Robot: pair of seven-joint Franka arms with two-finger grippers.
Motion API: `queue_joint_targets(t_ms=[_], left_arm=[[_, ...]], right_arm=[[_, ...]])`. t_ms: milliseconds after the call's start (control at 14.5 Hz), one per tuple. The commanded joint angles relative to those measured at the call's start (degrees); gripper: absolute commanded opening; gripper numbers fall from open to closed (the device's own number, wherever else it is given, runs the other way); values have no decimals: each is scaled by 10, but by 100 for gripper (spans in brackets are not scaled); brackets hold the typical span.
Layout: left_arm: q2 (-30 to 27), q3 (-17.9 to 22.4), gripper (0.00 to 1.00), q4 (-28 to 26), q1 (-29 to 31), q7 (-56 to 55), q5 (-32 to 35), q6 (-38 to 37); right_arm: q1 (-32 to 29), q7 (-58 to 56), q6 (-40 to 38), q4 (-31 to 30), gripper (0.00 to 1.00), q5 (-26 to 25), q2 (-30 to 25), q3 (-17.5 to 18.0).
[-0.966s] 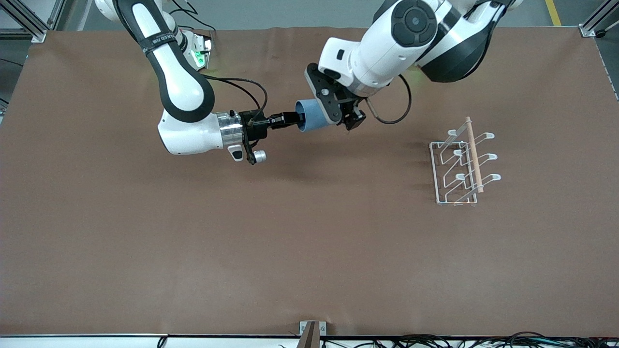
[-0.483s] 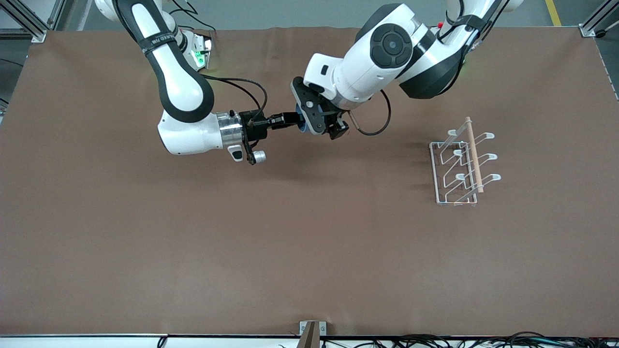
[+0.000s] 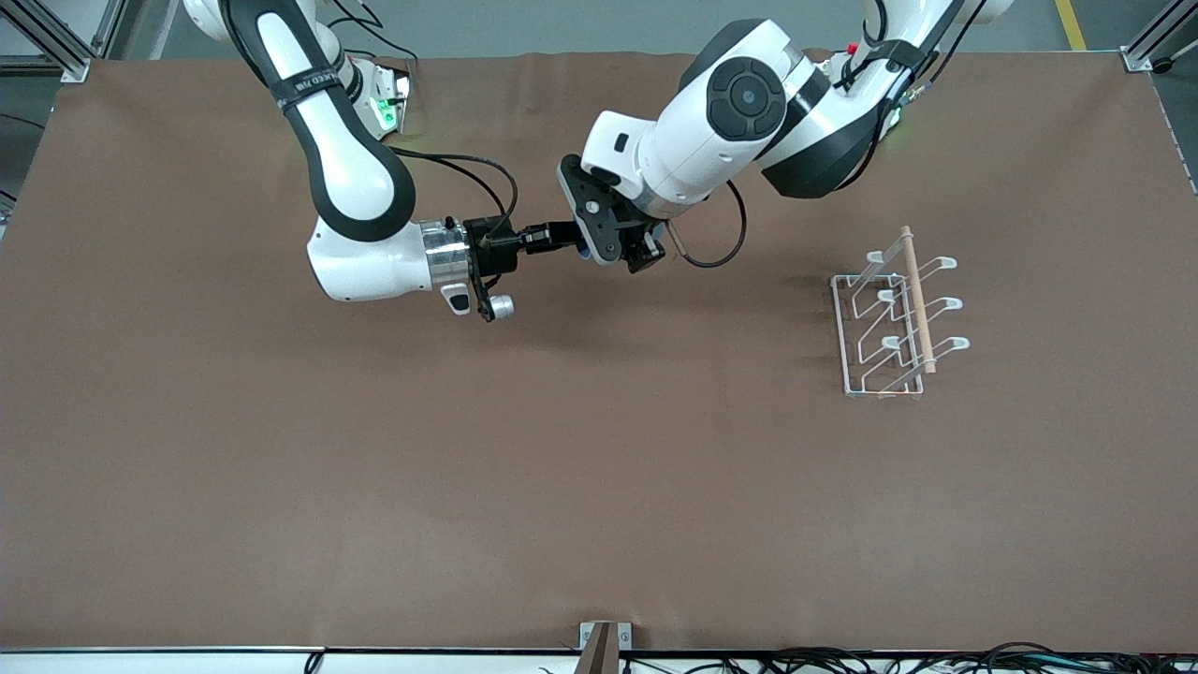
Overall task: Hang cup on cup holder
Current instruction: 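Move the left gripper to the cup and grasp its rim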
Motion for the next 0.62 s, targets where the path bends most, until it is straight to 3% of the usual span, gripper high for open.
queue_joint_targets(t_ms=[0,69,138,207,414,483,552], left_arm=[[-1,0,27,-11,-4,1,1,17],[-1,0,26,-11,-5,1,1,17],[-2,0,26,-11,-5,1,1,17],[-3,0,26,-11,-5,0,1,17],[-6,0,22,-12,-2,1,1,13],[-9,0,13,-13,4,1,1,11],[-11,0,12,-13,5,1,1,10]], right_arm=[[8,-3,-6,0,7,19,-8,-3],[6,0,-11,0,18,19,-3,-2],[5,0,-12,0,50,18,-2,-3],[7,-1,-6,0,100,18,-2,-3],[-2,0,-7,0,100,9,-3,-7],[-12,10,-7,0,100,-6,-5,-9],[-26,21,-7,2,100,-35,-7,-9]])
